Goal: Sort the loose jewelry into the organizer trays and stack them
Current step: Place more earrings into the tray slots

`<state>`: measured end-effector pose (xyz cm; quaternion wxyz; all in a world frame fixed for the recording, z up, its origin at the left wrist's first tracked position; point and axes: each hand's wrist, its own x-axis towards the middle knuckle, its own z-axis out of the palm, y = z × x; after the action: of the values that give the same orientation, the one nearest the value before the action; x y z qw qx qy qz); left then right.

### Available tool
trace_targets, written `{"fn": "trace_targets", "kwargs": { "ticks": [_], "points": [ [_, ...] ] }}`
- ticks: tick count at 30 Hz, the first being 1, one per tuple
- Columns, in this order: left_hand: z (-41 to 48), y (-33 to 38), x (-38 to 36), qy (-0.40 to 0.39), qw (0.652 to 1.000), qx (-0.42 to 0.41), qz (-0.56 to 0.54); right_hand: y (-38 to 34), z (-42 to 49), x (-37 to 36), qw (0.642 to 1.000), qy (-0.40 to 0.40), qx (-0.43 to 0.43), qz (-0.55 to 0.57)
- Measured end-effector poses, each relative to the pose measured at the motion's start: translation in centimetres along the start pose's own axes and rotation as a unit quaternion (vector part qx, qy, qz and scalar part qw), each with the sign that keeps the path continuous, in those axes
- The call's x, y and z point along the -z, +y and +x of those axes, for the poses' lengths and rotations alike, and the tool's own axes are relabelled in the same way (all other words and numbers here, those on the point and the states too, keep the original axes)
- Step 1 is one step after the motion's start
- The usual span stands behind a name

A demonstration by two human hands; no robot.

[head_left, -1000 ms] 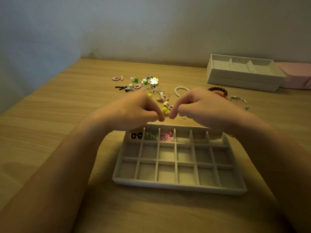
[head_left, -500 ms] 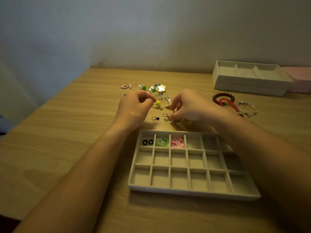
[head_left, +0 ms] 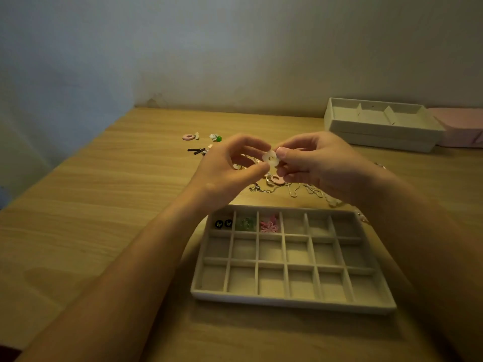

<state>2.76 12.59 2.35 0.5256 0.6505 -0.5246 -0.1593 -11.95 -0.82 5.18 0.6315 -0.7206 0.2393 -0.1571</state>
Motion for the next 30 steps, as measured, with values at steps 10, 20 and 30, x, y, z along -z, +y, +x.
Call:
{"fn": "trace_targets", "kwargs": {
  "ticks": [10,20,30],
  "points": [
    [-0.7,1.2,-1.6,0.02,0.997,-0.043,-0.067,0.5,-1.8,0.3,0.989,-0.007,-0.021,0.148],
    [-0.5,1.3,-1.7,0.015,0.99,0.039,-0.133,0.3,-2.3,0.1,0.995,0.011,0.031,0.09],
    [-0.5,1.0,-1.5,-0.002,0.996,0.057,-0.065,0.5,-2.3,0.6,0.973,0.048,0.142,-0.174]
  ]
}}
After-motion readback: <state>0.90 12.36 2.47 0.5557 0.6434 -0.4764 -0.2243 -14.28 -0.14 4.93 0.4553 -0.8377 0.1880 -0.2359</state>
